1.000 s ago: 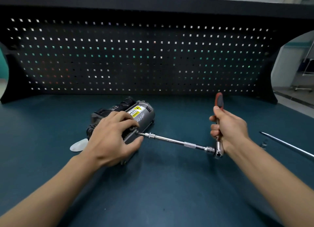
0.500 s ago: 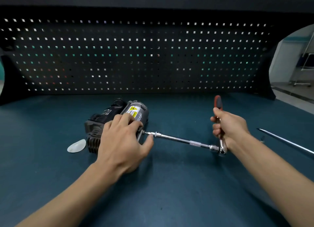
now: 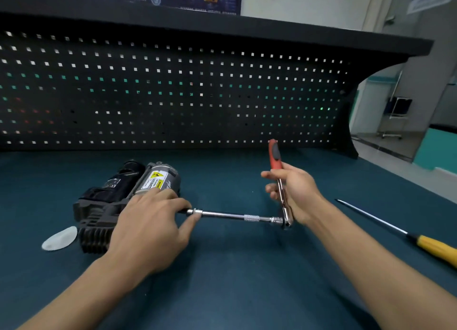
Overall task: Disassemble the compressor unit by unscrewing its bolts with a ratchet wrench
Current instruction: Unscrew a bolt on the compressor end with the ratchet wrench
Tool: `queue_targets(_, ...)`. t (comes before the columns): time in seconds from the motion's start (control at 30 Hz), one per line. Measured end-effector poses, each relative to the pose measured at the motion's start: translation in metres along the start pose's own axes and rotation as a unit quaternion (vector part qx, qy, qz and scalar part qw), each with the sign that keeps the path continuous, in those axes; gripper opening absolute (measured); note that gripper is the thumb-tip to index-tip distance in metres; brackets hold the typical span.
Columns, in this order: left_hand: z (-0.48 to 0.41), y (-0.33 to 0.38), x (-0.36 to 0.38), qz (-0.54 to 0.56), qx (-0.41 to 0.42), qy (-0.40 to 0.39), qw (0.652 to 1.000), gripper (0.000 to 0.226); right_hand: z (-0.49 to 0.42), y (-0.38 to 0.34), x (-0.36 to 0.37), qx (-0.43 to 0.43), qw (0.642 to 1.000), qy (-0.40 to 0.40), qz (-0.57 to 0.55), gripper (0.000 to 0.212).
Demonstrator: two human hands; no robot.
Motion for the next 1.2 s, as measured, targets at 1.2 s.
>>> queue_targets(1.2, -0.022, 0.020, 0.024, -0.039, -0.033, -0.058, 0.997, 0.042, 0.014, 0.008, -0.021, -0.301, 0.946, 0.018, 0.118, 0.044)
Point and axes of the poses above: each hand's wrist, its own z-axis away from the middle knuckle, its own x-axis out of the palm, y = z × x, the point moved 6 cm from there along -z, towards the middle knuckle, and after that the axes turned 10 degrees about y, right-handed, at the moved point
